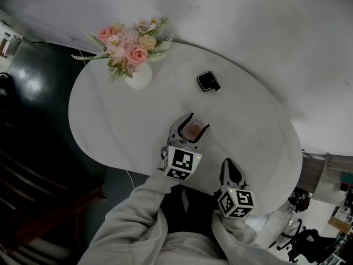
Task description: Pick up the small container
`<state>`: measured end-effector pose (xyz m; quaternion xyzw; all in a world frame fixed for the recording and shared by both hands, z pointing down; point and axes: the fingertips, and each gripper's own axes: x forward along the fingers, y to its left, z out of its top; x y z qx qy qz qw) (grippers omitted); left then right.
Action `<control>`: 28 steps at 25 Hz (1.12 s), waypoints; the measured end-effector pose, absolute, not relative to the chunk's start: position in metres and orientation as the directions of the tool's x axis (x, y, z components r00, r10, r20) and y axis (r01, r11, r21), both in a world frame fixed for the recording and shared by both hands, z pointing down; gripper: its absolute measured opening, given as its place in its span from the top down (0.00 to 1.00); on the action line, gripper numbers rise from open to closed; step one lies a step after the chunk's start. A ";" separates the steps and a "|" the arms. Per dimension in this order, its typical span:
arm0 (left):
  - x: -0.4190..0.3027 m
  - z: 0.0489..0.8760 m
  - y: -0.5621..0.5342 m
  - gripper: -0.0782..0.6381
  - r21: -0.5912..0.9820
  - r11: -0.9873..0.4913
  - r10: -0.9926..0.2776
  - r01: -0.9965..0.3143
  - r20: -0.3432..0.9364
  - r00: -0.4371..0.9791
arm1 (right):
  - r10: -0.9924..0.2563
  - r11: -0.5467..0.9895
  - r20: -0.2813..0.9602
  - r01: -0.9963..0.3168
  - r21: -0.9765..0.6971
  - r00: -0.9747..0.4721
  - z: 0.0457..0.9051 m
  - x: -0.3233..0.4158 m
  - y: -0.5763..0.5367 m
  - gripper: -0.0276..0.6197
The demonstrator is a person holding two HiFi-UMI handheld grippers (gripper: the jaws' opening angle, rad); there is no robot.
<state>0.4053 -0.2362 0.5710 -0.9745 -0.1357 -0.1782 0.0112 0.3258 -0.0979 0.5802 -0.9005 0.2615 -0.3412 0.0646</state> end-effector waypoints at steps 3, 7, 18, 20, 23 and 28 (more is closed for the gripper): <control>0.406 0.570 -0.234 0.58 -0.030 -0.963 0.242 0.268 0.341 0.908 | -0.508 -0.860 0.584 -0.414 -0.299 0.634 0.583 0.330 -0.094 0.88; 0.405 0.567 -0.232 0.62 -0.089 -0.959 0.226 0.269 0.330 0.916 | -0.505 -0.862 0.588 -0.407 -0.303 0.632 0.586 0.332 -0.090 0.88; 0.403 0.564 -0.231 0.74 -0.153 -0.957 0.185 0.248 0.341 0.922 | -0.522 -0.851 0.587 -0.421 -0.312 0.619 0.588 0.336 -0.085 0.88; 0.403 0.564 -0.231 0.74 -0.146 -0.959 0.178 0.241 0.350 0.920 | -0.524 -0.850 0.585 -0.424 -0.312 0.619 0.587 0.337 -0.083 0.88; 0.403 0.565 -0.233 0.74 -0.123 -0.965 0.174 0.231 0.356 0.918 | -0.527 -0.848 0.578 -0.431 -0.309 0.623 0.583 0.341 -0.082 0.88; 0.400 0.556 -0.237 0.74 -0.083 -0.976 0.161 0.200 0.340 0.927 | -0.534 -0.843 0.568 -0.440 -0.309 0.626 0.577 0.345 -0.081 0.88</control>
